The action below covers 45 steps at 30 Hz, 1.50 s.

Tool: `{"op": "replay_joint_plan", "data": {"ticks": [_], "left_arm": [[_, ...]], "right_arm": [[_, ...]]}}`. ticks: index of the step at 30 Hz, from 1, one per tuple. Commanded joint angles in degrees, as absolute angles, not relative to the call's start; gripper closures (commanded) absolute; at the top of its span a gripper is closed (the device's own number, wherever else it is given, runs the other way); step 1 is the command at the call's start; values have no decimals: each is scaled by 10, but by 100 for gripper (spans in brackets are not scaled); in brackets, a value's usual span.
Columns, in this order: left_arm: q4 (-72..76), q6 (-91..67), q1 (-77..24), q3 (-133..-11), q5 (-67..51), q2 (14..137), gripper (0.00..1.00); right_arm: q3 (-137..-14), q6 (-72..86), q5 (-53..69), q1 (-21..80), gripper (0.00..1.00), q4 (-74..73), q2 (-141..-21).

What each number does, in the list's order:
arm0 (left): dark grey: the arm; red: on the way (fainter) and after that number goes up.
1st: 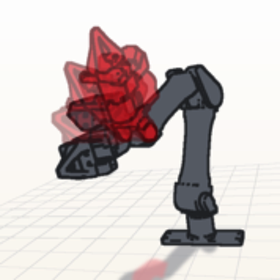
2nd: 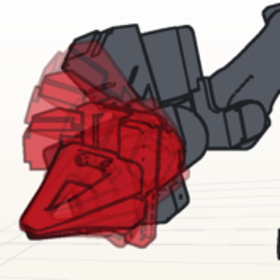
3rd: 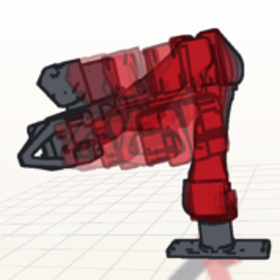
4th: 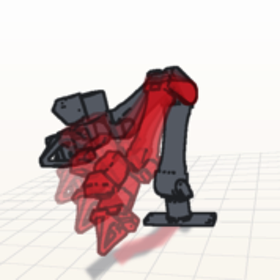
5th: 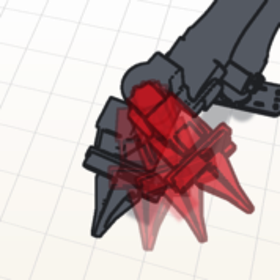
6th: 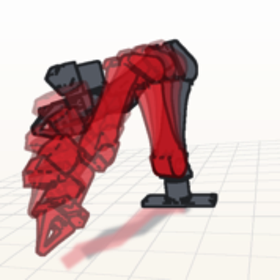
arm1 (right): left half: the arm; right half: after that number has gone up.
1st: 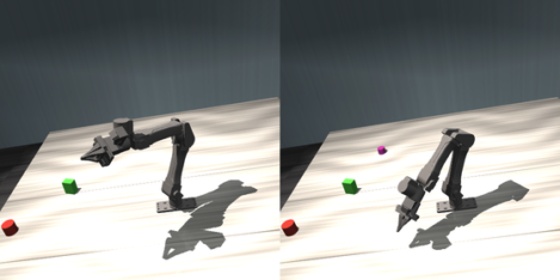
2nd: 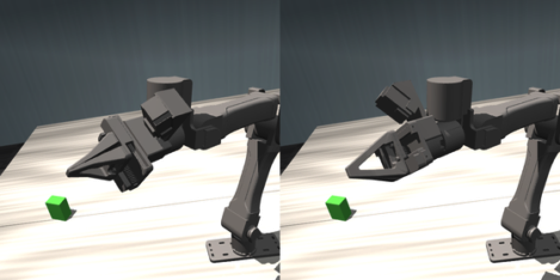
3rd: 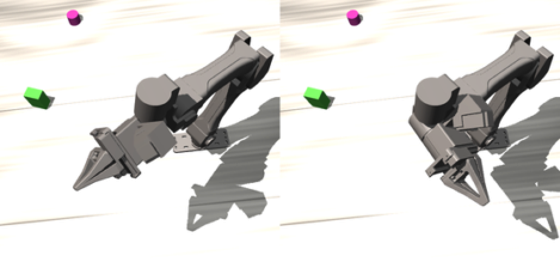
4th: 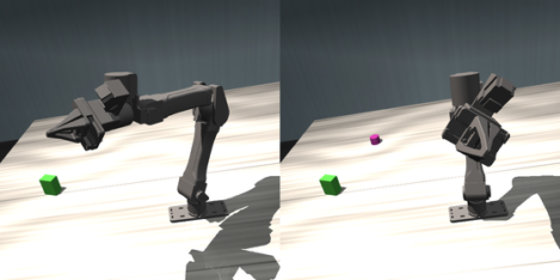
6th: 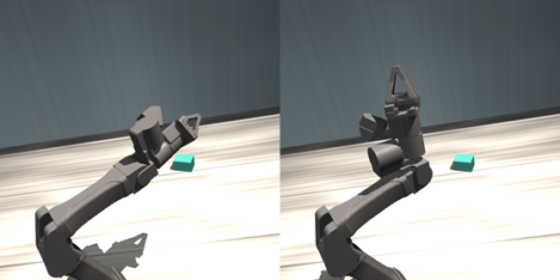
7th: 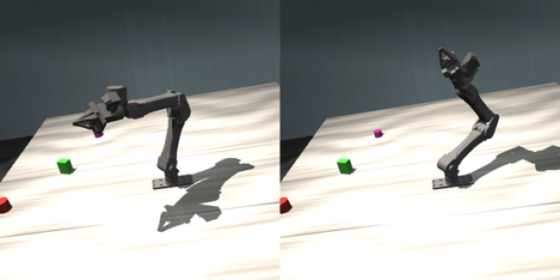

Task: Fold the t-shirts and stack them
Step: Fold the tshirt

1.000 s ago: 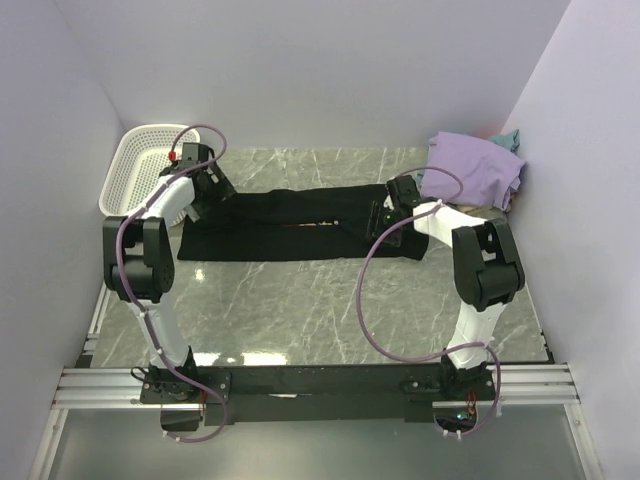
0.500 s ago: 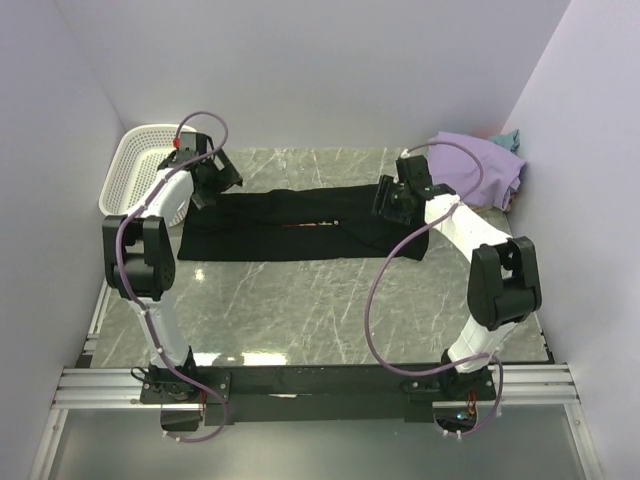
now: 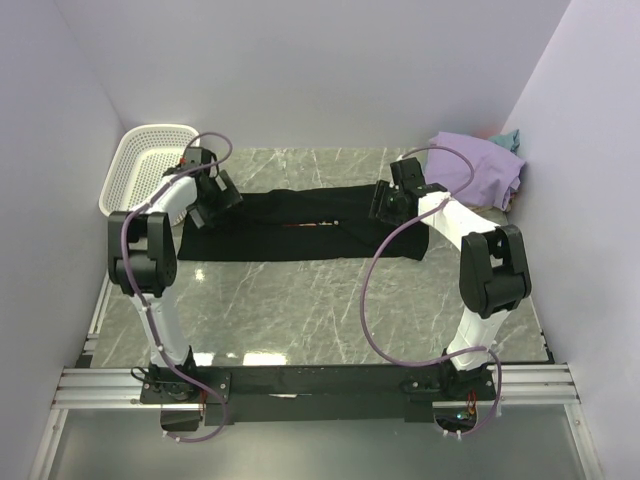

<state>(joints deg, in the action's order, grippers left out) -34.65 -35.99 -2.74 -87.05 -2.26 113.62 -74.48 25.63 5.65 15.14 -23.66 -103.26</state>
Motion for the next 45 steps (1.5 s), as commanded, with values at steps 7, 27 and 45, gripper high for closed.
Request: {"op": "replay_joint_plan", "data": {"ticks": [7,27,45], "left_arm": [[-367,-355,-33,-758,-1,1006,0],[-314,-360,-31,-833,61,1127,0],[-302,-363,-30,-846,50,1128,1]], "right_arm": [[-729,259,79,152,39,-225,-1017],[-718,248,82,152,39,-226,-1020],[-711,240,33,153,39,-218,-995]]}}
